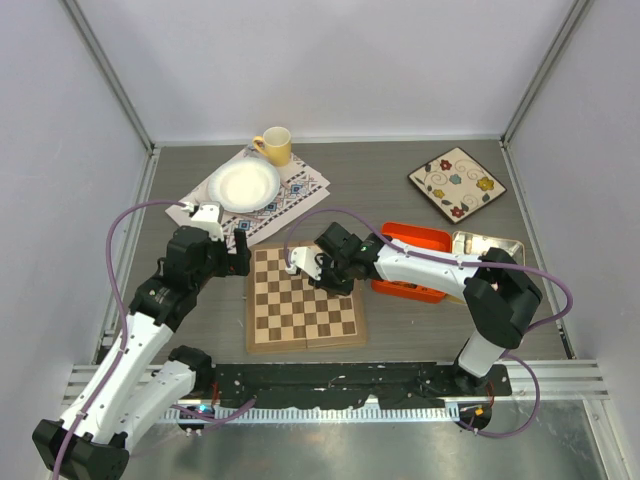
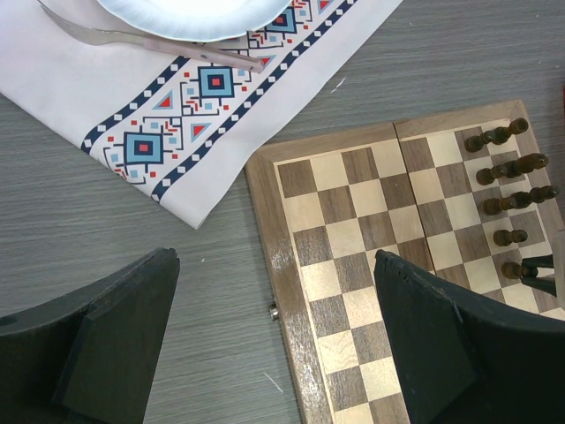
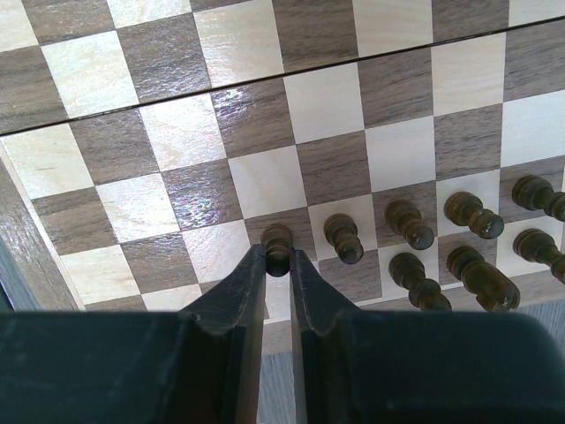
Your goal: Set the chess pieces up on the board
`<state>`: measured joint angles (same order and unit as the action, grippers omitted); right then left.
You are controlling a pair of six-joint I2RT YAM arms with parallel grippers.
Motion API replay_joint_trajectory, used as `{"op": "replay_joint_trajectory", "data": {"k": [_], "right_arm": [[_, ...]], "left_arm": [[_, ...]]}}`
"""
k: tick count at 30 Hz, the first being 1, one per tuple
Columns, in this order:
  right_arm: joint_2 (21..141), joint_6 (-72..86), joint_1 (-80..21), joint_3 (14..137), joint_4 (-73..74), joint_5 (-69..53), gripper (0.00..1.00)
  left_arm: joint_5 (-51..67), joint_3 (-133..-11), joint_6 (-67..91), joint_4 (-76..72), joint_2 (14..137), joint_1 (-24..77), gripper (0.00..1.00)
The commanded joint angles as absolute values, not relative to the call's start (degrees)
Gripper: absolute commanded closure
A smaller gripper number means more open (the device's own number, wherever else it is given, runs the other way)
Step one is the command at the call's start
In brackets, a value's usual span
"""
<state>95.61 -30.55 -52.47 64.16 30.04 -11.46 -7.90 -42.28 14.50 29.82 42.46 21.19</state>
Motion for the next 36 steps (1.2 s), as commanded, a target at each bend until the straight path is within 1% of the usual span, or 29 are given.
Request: {"op": "replay_joint_trajectory", "data": {"k": [1, 6, 9, 12, 15, 19, 22, 25, 26, 27, 28, 29, 30, 33, 34, 36], "right_arm": [[94.04, -31.38, -52.82, 65.21, 31.55, -10.55, 0.8], [94.22, -30.94, -52.82, 65.74, 31.38, -10.63, 0.73], [94.04, -30.5, -52.82, 66.53, 31.81, -11.07, 0.66], [93.78, -30.32, -52.65, 67.85, 32.43, -11.34, 0.61], [93.25, -30.23, -52.73, 69.25, 33.31, -11.42, 0.58], [91.76, -30.67, -51.95, 71.54, 35.59, -12.74, 0.57], [89.92, -32.51, -49.58, 74.34, 38.92, -16.34, 0.58], [87.2, -33.83, -43.88, 74.88, 42.18, -23.18, 0.57], [86.4, -34.01, -41.86, 74.36, 42.88, -25.64, 0.57], [84.48, -33.93, -37.75, 73.92, 42.8, -28.45, 0.57], [83.59, -33.84, -35.88, 72.52, 42.72, -29.43, 0.57], [82.71, -33.92, -34.21, 71.64, 42.63, -29.88, 0.55], [80.96, -33.84, -30.19, 70.67, 42.28, -30.14, 0.54], [78.67, -33.75, -24.19, 66.63, 41.05, -29.88, 0.53], [78.49, -33.92, -20.52, 64.79, 40.78, -29.19, 0.52], [78.92, -35.5, -17.24, 63.29, 40.96, -28.48, 0.5]], "left_arm": [[-7.47, -42.19, 13.89, 27.16, 41.75, 20.92, 0.04], [-7.38, -42.19, 13.97, 27.16, 41.84, 20.92, 0.04], [-7.47, -42.28, 13.97, 27.07, 41.66, 20.92, 0.04], [-7.38, -42.36, 13.97, 27.25, 41.57, 20.83, 0.04], [-7.3, -42.54, 14.15, 27.07, 41.49, 20.92, 0.04], [-6.07, -43.06, 15.2, 27.16, 41.13, 20.92, 0.03], [-4.23, -43.5, 17.3, 27.16, 40.78, 20.92, 0.0], [-1.16, -43.94, 19.59, 26.81, 40.87, 20.92, 0.0], [2.16, -43.86, 21.34, 26.46, 40.87, 20.92, 0.0], [3.85, -43.86, 22.14, 25.58, 41.04, 20.92, 0.0], [4.91, -43.86, 23.28, 24.88, 41.13, 20.92, 0.0], [7.88, -43.68, 24.86, 24.35, 41.22, 20.92, 0.0], [9.39, -43.51, 25.74, 22.52, 41.22, 20.92, 0.0], [14.13, -42.72, 28.64, 18.65, 41.31, 20.92, 0.0], [15.37, -42.54, 29.17, 17.68, 41.4, 20.92, 0.0], [18.61, -41.66, 31.19, 14.61, 41.92, 20.92, 0.01]]}}
